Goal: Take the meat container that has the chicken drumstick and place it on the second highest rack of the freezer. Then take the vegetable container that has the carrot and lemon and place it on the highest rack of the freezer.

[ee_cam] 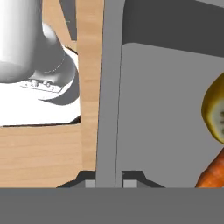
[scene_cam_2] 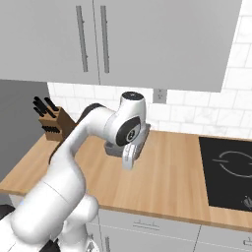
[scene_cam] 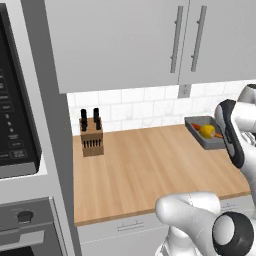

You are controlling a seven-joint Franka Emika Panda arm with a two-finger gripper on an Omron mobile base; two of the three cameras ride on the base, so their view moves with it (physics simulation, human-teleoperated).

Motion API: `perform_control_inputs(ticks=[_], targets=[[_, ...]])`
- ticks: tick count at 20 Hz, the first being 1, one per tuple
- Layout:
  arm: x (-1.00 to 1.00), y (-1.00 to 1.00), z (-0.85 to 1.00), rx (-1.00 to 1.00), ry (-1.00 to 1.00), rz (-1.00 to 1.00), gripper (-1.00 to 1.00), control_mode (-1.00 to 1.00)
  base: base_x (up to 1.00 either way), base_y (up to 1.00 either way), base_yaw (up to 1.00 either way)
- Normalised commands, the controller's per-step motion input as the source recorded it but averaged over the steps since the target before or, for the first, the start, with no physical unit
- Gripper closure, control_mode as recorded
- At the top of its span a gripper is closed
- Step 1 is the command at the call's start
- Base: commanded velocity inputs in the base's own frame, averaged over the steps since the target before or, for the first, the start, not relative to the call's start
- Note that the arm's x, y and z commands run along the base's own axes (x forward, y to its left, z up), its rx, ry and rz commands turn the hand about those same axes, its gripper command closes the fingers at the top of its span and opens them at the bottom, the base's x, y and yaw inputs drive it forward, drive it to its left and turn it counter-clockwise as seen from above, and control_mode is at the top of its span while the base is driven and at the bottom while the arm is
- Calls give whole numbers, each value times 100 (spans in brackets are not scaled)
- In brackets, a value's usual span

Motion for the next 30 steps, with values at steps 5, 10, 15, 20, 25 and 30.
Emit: perform_control_inputs(ticks=[5,10,15,20,25,30], targets=[[-42,77,70,0,-7,0,100,-100,0,0,0],[-42,76,59,0,-2,0,100,-100,0,0,0],[-34,66,40,0,0,0,100,-100,0,0,0],[-28,53,24,0,0,0,100,-100,0,0,0],[-27,7,2,0,0,4,100,-100,0,0,0],[-31,-15,0,0,-2,9,100,-100,0,0,0]])
